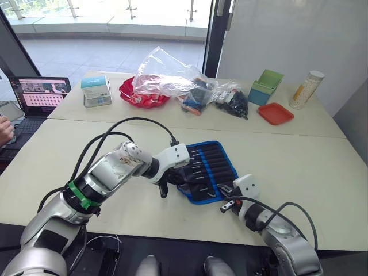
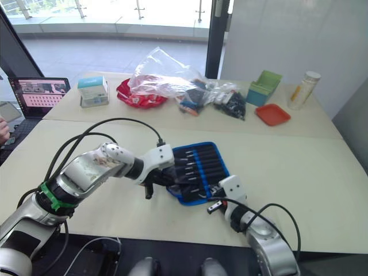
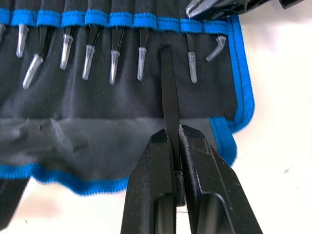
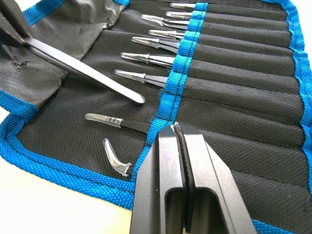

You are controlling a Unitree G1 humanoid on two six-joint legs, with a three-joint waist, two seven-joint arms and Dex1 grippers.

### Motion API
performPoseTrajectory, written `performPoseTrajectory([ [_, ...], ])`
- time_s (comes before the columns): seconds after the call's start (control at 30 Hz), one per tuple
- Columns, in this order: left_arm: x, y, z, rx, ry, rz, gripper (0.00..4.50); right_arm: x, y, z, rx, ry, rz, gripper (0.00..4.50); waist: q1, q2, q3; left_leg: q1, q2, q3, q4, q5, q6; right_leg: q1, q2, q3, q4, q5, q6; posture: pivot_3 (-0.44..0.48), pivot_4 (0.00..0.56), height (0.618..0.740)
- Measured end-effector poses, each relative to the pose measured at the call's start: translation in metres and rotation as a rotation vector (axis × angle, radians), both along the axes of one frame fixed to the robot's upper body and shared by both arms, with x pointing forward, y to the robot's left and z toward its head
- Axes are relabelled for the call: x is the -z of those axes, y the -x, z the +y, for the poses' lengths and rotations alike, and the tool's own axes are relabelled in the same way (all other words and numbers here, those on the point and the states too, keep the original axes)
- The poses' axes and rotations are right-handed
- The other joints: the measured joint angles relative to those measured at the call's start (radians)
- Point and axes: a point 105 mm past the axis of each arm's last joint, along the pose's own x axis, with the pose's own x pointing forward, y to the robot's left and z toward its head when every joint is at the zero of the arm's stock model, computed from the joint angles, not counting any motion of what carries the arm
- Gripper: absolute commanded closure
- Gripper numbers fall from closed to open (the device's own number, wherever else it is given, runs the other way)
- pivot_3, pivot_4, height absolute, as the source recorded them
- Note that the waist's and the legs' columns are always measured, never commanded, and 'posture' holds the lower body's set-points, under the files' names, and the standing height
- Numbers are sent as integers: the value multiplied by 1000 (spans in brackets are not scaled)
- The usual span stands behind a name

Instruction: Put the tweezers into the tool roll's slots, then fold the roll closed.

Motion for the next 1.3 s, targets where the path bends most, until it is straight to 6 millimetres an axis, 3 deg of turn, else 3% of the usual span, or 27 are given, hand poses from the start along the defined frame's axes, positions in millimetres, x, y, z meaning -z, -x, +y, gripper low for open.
performPoseTrajectory([
  [0.23,3,-3,-18,44,-3,-37,4456,-1,-1,0,13,2,-2,4500,2,0,0,0,0,0,1,0,0,1,0,0,0,0,0,0,150,717],
  [0.33,13,-4,-24,50,-19,-25,4456,-1,-1,-1,19,4,-2,4500,5,0,0,0,0,0,2,0,0,2,0,0,0,0,0,0,150,717],
  [0.7,35,-14,-83,83,119,-32,4456,-2,0,-2,29,7,1,4500,17,0,0,0,-1,0,2,0,0,2,0,1,0,0,0,0,150,717],
  [1.0,40,-19,-88,96,167,-32,4456,0,1,-9,51,20,17,4500,30,0,0,2,-3,-2,7,0,1,8,-1,2,0,-1,2,0,150,717],
  [1.03,40,-20,-87,95,170,-32,3719,1,1,-9,51,20,18,4500,29,0,0,2,-3,-2,7,0,1,8,-1,2,0,-1,2,0,150,717],
  [1.2,37,-19,-77,96,169,-38,2150,0,3,-6,42,16,17,4500,24,0,0,1,-3,-3,6,0,1,7,-1,1,0,-1,2,0,150,717],
  [1.3,26,-19,-66,104,170,-70,1159,0,4,-4,32,14,16,4500,15,1,0,1,-2,-3,5,0,1,6,0,2,1,-1,2,0,150,717],
])
